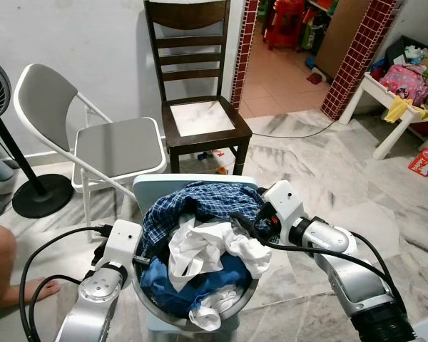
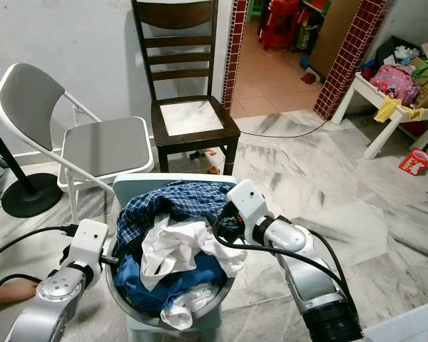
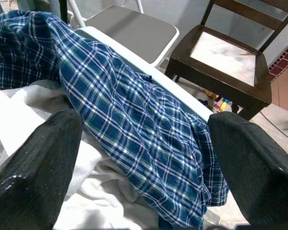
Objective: Hang hanger
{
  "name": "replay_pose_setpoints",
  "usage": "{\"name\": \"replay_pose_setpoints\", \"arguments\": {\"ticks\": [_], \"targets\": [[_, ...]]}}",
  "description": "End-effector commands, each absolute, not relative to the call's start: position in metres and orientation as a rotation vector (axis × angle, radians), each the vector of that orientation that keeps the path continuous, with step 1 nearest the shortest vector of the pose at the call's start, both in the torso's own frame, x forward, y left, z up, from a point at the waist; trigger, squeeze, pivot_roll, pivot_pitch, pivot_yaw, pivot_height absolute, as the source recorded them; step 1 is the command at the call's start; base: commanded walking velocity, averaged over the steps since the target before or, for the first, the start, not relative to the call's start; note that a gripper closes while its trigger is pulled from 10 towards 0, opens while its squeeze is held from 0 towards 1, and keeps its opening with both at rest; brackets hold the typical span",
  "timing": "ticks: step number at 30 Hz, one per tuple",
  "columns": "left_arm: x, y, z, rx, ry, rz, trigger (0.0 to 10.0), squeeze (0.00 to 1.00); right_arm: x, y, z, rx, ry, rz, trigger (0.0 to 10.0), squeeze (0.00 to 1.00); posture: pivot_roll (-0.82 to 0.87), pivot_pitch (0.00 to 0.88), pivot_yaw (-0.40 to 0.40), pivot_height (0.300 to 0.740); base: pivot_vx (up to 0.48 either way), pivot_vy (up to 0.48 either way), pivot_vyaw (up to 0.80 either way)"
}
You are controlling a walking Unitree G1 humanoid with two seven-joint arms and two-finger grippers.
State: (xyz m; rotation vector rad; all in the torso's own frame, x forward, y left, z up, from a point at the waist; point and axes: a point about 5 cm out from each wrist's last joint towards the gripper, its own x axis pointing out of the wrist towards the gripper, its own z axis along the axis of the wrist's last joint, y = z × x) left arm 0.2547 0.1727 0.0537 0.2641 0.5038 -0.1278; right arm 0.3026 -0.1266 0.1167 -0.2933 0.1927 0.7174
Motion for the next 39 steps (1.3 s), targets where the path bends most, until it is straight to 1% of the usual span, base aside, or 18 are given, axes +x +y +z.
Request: {"name": "replay_pose_setpoints", "arguments": {"ticks": [1, 5, 7, 8, 11, 19, 24, 30, 39], "targets": [[0.255, 0.166, 0.054, 0.259, 0.497, -0.159, 10.0, 0.0, 0.302, -0.132, 0.12, -0.299, 0.186, 0.703, 10.0, 0.0, -0.04, 0.102, -0.064, 0.74, 0.0, 0.0, 0.0], [0.254, 0.15, 0.063, 0.242, 0.472, -0.226, 10.0, 0.0, 0.302, -0.13, 0.12, -0.299, 0.187, 0.706, 10.0, 0.0, -0.04, 0.102, -0.065, 0.74, 0.0, 0.0, 0.0], [0.254, 0.147, 0.064, 0.24, 0.468, -0.239, 10.0, 0.0, 0.302, -0.13, 0.12, -0.299, 0.187, 0.706, 10.0, 0.0, -0.04, 0.102, -0.065, 0.74, 0.0, 0.0, 0.0], [0.251, 0.138, 0.068, 0.232, 0.465, -0.289, 10.0, 0.0, 0.302, -0.13, 0.119, -0.3, 0.187, 0.708, 10.0, 0.0, -0.04, 0.099, -0.065, 0.74, 0.0, 0.0, 0.0], [0.247, 0.133, 0.073, 0.225, 0.455, -0.307, 10.0, 0.0, 0.303, -0.13, 0.119, -0.301, 0.187, 0.707, 10.0, 0.0, -0.04, 0.099, -0.065, 0.74, 0.0, 0.0, 0.0], [0.237, 0.145, 0.059, 0.221, 0.537, -0.269, 10.0, 0.0, 0.304, -0.127, 0.119, -0.298, 0.184, 0.713, 10.0, 0.0, -0.03, 0.094, -0.062, 0.74, 0.0, 0.0, 0.0], [0.228, 0.148, 0.055, 0.158, 0.584, -0.24, 10.0, 0.0, 0.304, -0.129, 0.119, -0.301, 0.186, 0.712, 10.0, 0.0, -0.03, 0.09, -0.061, 0.74, 0.0, 0.0, 0.0], [0.225, 0.155, 0.052, 0.161, 0.594, -0.221, 10.0, 0.0, 0.305, -0.129, 0.12, -0.301, 0.183, 0.711, 10.0, 0.0, -0.03, 0.09, -0.061, 0.74, 0.0, 0.0, 0.0], [0.221, 0.174, 0.057, 0.218, 0.574, -0.106, 10.0, 0.0, 0.303, -0.13, 0.118, -0.299, 0.191, 0.708, 10.0, 0.0, -0.02, 0.1, -0.062, 0.74, 0.0, 0.0, 0.0]]}}
